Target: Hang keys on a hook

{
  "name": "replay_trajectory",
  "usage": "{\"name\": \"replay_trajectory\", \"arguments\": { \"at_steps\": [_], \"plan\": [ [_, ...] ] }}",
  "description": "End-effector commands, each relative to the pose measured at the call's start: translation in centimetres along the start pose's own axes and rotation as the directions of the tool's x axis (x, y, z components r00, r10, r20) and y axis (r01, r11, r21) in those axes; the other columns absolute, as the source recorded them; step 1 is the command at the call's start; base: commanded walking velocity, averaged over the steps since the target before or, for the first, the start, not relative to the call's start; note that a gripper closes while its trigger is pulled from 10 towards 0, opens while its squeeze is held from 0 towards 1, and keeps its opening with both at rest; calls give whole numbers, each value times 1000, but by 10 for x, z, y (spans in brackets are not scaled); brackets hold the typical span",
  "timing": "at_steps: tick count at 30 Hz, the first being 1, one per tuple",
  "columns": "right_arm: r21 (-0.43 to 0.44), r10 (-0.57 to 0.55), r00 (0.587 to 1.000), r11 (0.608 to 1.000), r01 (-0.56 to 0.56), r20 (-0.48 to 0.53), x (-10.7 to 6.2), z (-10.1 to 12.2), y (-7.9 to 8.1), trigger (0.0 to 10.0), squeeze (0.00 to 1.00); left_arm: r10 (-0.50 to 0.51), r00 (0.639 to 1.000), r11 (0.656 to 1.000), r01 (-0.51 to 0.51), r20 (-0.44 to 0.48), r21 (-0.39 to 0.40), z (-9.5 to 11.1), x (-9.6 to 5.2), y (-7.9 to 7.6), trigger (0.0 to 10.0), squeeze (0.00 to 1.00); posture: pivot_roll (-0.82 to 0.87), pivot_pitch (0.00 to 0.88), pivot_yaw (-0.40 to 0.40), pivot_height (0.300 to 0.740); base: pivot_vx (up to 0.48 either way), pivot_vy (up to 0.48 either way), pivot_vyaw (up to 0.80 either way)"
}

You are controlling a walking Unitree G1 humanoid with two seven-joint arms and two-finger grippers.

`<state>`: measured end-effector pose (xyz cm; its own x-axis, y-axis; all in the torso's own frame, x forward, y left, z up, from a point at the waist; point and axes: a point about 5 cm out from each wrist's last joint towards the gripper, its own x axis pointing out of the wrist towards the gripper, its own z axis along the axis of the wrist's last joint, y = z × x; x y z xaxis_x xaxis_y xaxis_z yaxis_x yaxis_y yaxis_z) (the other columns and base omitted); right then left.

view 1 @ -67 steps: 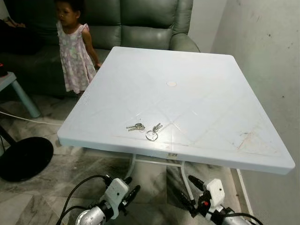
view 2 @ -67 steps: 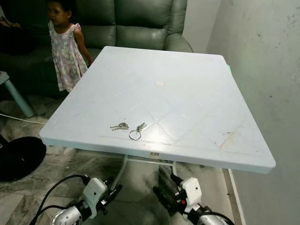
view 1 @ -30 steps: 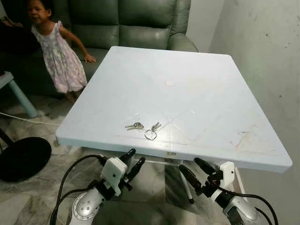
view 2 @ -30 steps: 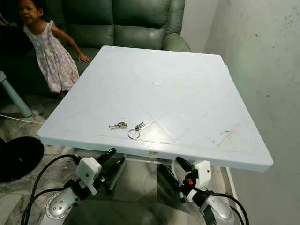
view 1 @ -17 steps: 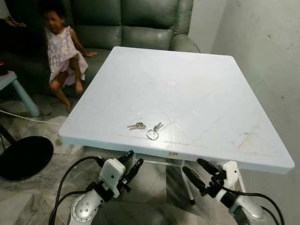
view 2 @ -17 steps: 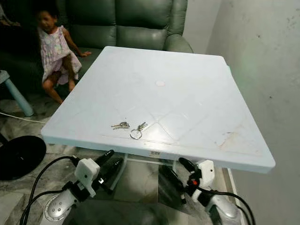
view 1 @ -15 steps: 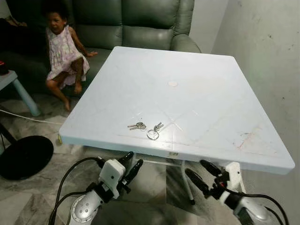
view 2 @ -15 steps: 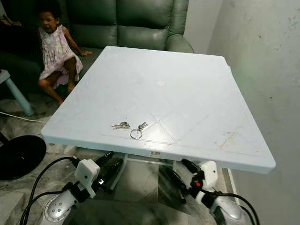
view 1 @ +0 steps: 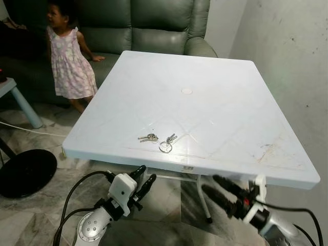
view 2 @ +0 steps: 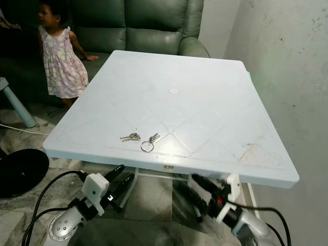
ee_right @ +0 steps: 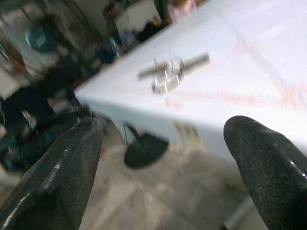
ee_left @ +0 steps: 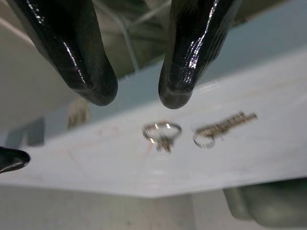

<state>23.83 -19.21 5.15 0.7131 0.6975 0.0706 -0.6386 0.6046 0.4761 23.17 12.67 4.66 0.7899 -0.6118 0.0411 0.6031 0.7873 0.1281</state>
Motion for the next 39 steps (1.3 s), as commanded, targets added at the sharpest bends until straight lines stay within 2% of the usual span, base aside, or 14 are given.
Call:
{"name": "replay_trajectory", "arguments": {
  "at_steps": [1, 7, 10, 13, 14, 19, 23, 26, 28, 30, 32, 39],
  "plan": [
    [4, -16, 999, 1000, 15, 42, 5, 8, 0, 10000, 0, 29, 999, 1000, -29, 44, -8, 9, 1, 4, 10000, 0, 141, 0, -60, 740, 0, 0, 0],
    [-22, -88, 991, 996, 90, 102, 24, 14, 1, 10000, 0, 135, 987, 988, -128, 91, -85, 20, 5, 12, 10000, 0, 152, 0, -70, 740, 0, 0, 0],
    [-24, -114, 986, 993, 118, 123, 28, 16, 0, 10000, 0, 172, 981, 980, -161, 94, -117, 21, 5, 17, 10000, 0, 152, 0, -73, 740, 0, 0, 0],
    [-84, -211, 971, 972, 221, 111, 31, 20, -7, 10000, 0, 264, 960, 954, -245, 94, -172, 23, 3, 29, 10000, 0, 154, 0, -76, 740, 0, 0, 0],
    [-109, -269, 959, 955, 277, 84, 31, 19, -13, 10000, 0, 312, 946, 935, -290, 85, -206, 23, 2, 36, 10000, 0, 152, 0, -76, 740, 0, 0, 0],
    [-156, -358, 930, 917, 368, 86, 31, 24, -22, 10000, 0, 408, 911, 886, -381, 53, -264, 21, 1, 50, 10000, 0, 145, 0, -76, 740, 0, 0, 0],
    [-210, -471, 873, 848, 487, 124, 33, 34, -30, 10000, 0, 493, 870, 842, -482, -20, -240, 15, 0, 64, 10000, 0, 141, 0, -75, 740, 0, 0, 0],
    [-224, -491, 861, 831, 509, 136, 36, 34, -29, 10000, 0, 535, 843, 814, -530, -47, -238, 14, 0, 71, 10000, 0, 139, 0, -73, 740, 0, 0, 0],
    [-231, -490, 861, 829, 509, 140, 37, 34, -28, 10000, 0, 540, 840, 814, -537, -53, -221, 13, 0, 72, 10000, 0, 140, 0, -73, 740, 0, 0, 0],
    [-299, -488, 862, 810, 505, 137, 41, 29, -23, 10000, 0, 543, 838, 813, -542, -58, -212, 14, 1, 74, 10000, 0, 140, 0, -75, 740, 0, 0, 0],
    [-302, -464, 875, 822, 482, 136, 43, 25, -18, 10000, 0, 542, 838, 813, -541, -57, -217, 16, 2, 74, 10000, 0, 140, 0, -74, 740, 0, 0, 0],
    [-324, -465, 875, 813, 483, 137, 43, 21, -14, 10000, 0, 559, 823, 796, -566, -99, -216, 13, 0, 78, 10000, 0, 137, 0, -73, 740, 0, 0, 0]
  ]
}}
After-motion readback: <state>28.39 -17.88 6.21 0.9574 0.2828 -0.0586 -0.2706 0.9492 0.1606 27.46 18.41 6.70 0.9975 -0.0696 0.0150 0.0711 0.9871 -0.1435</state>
